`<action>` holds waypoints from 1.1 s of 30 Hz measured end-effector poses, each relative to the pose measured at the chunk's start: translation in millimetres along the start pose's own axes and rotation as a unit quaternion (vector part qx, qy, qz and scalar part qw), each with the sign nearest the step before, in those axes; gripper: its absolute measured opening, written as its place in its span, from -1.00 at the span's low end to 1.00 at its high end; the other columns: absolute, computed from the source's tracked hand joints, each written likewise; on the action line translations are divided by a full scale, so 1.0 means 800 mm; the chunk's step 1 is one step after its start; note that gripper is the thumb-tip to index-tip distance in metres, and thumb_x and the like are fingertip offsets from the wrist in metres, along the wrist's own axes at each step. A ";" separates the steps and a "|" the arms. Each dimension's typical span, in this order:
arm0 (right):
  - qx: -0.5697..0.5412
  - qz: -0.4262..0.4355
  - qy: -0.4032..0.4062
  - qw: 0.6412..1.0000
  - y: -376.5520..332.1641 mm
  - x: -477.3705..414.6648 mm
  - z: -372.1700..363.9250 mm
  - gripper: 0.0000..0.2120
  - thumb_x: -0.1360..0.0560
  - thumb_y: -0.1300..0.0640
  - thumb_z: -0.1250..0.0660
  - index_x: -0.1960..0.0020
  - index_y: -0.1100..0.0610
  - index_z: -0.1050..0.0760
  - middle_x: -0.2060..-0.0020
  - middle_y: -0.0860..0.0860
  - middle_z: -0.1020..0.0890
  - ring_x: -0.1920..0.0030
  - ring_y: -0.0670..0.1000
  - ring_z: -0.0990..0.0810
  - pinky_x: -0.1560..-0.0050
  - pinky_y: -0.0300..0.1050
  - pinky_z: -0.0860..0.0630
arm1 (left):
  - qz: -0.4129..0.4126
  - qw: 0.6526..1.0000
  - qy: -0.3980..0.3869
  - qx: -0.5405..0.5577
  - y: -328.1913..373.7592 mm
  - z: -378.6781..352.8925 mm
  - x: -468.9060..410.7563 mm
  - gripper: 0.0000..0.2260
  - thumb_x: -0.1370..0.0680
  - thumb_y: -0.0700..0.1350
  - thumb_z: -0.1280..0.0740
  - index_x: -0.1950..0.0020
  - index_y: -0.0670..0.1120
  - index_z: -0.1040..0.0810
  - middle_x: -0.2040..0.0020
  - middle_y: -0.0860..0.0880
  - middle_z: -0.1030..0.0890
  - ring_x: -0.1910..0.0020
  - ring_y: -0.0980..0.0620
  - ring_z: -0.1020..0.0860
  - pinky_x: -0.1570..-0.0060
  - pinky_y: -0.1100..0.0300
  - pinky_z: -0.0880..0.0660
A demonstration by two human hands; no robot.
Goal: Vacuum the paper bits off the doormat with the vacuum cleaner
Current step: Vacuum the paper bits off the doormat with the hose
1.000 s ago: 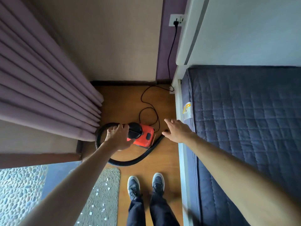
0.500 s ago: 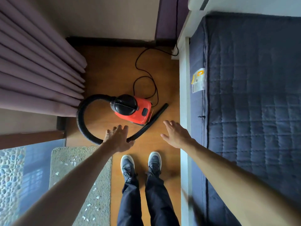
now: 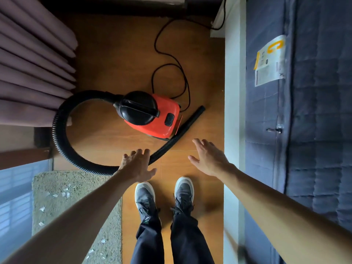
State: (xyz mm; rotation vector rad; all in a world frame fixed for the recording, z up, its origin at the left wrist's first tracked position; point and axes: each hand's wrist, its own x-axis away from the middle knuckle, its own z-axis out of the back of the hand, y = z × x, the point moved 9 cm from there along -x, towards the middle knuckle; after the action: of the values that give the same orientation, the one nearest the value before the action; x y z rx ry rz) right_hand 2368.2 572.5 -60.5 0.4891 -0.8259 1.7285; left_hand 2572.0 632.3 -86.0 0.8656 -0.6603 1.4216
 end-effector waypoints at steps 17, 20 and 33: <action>-0.142 -0.117 -0.020 0.983 0.080 -0.181 -0.184 -0.43 -0.56 -0.15 -0.23 -0.43 0.15 -0.23 -0.31 0.18 -0.47 -0.28 0.20 -0.48 -0.20 0.07 -0.49 | 0.003 1.000 -0.002 0.010 -0.016 -0.146 -0.185 -0.44 -0.53 0.21 -0.31 -0.38 -0.08 -0.28 -0.27 -0.13 -0.44 -0.26 -0.16 -0.46 -0.15 -0.08 -0.44; -0.251 -0.200 -0.002 0.947 0.091 -0.214 -0.203 -0.43 -0.56 -0.15 -0.24 -0.42 0.18 -0.26 -0.31 0.21 -0.45 -0.28 0.23 -0.47 -0.25 0.07 -0.47 | 0.001 0.999 0.005 0.049 -0.024 -0.165 -0.206 -0.41 -0.52 0.16 -0.34 -0.45 -0.05 -0.23 -0.25 -0.15 -0.45 -0.26 -0.20 -0.47 -0.10 -0.09 -0.50; -0.436 -0.387 0.082 0.808 0.118 -0.303 -0.276 -0.33 -0.56 -0.07 -0.29 -0.48 0.23 -0.10 -0.29 0.24 -0.45 -0.17 0.25 -0.57 -0.09 0.15 -0.59 | -0.048 0.995 0.035 0.078 -0.026 -0.217 -0.242 -0.41 -0.60 -0.01 -0.30 -0.54 0.03 -0.07 -0.17 -0.09 -0.52 -0.08 -0.20 -0.58 0.06 -0.03 -0.48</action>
State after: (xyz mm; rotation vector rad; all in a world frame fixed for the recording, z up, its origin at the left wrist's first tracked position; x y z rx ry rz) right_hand 2372.1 561.2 -401.6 0.0051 -1.0026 0.5115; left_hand 2560.7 669.4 -344.2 0.9526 -0.4537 1.4236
